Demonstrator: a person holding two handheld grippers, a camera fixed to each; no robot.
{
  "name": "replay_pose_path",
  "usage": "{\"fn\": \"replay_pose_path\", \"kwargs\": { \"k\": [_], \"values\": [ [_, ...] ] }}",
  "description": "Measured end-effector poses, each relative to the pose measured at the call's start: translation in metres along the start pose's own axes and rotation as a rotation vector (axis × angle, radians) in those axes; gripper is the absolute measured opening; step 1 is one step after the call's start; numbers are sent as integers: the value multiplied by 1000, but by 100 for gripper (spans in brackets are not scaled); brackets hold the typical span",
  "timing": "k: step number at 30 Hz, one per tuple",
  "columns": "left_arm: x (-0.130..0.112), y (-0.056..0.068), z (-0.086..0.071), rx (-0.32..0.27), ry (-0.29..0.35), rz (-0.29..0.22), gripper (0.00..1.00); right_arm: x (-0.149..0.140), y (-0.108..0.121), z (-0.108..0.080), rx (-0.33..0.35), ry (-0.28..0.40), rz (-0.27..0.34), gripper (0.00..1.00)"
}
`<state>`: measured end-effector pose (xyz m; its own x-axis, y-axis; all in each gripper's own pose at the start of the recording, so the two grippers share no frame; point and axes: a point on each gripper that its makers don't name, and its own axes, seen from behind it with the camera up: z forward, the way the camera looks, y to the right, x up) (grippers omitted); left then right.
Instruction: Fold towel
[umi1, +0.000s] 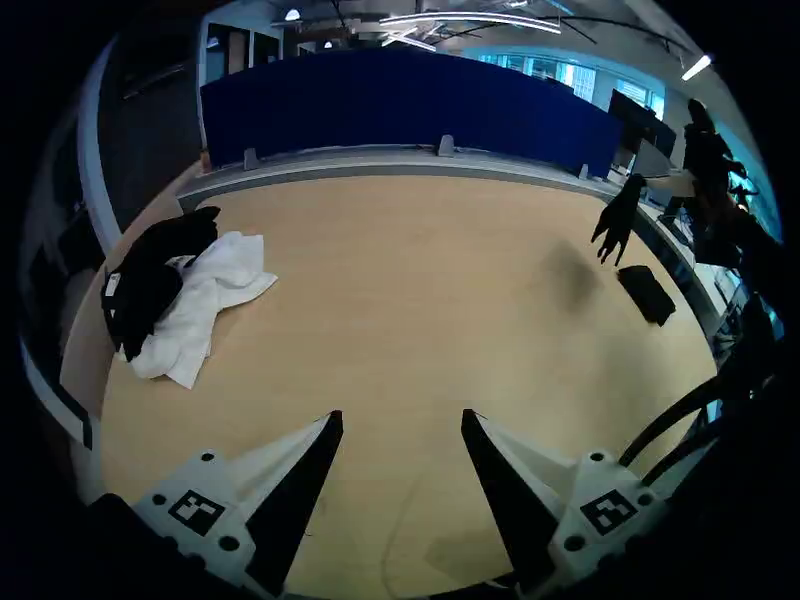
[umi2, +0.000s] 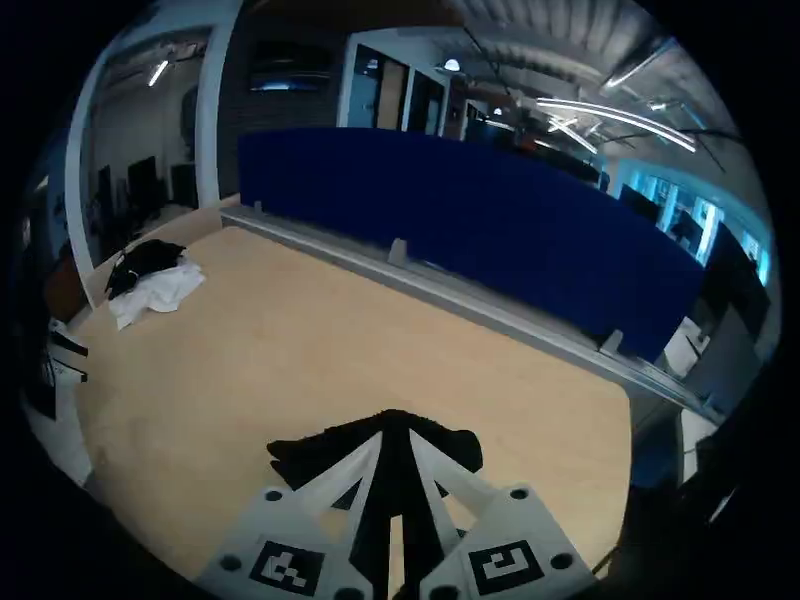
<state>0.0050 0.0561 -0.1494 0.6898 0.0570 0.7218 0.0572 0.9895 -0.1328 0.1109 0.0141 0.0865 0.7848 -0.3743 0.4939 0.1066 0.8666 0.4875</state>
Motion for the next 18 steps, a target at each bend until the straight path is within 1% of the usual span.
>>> {"fn": "replay_pose_path", "kwargs": {
  "k": [4,10,13,18],
  "values": [
    [2,2,1,4,-4,9,88,-11,29,-5,-30,-13,18,4],
    [4,4,1,8,-9,18,88,-26,64,-8,-64,-33,44,4],
    [4,5,2,7,-13,20,88,-32,77,-7,-72,-40,58,4],
    [5,8,2,7,-15,27,88,-38,89,-3,-81,-46,77,4]
  ]
}}
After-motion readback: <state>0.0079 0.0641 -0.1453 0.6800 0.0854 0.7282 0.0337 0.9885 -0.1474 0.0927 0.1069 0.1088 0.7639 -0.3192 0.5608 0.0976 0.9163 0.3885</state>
